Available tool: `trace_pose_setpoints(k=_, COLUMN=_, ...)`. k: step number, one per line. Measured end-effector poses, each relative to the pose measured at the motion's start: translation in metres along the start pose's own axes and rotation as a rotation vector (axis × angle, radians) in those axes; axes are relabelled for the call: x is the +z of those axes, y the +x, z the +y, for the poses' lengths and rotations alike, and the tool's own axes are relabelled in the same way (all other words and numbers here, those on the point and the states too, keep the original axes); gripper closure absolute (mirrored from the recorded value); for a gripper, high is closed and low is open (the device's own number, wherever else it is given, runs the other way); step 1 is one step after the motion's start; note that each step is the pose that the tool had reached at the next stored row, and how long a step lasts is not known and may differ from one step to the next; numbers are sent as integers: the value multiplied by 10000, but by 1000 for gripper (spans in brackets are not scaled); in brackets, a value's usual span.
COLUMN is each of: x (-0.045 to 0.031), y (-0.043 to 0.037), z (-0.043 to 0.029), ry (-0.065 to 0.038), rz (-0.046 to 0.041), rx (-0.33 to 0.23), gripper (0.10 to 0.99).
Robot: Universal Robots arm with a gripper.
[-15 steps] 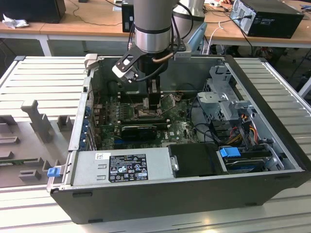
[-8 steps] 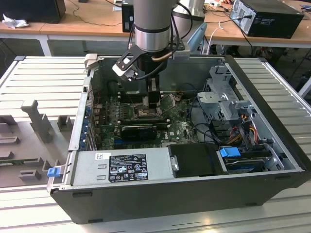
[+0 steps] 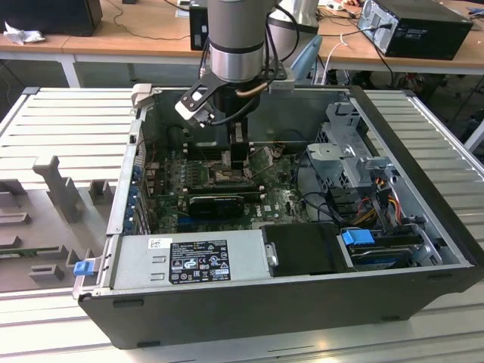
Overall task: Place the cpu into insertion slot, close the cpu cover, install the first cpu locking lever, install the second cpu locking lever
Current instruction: 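Place the cpu into insertion slot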
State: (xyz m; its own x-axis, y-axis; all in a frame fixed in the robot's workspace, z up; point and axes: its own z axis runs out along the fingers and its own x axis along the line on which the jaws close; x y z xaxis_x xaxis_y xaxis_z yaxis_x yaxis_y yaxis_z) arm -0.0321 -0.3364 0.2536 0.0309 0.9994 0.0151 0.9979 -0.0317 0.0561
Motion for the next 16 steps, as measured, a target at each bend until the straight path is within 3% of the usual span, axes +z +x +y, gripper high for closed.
trace_pose_setpoints(k=16, x=84, y=41, z=-6, ry=33, rz=-1, rx=0, gripper=561)
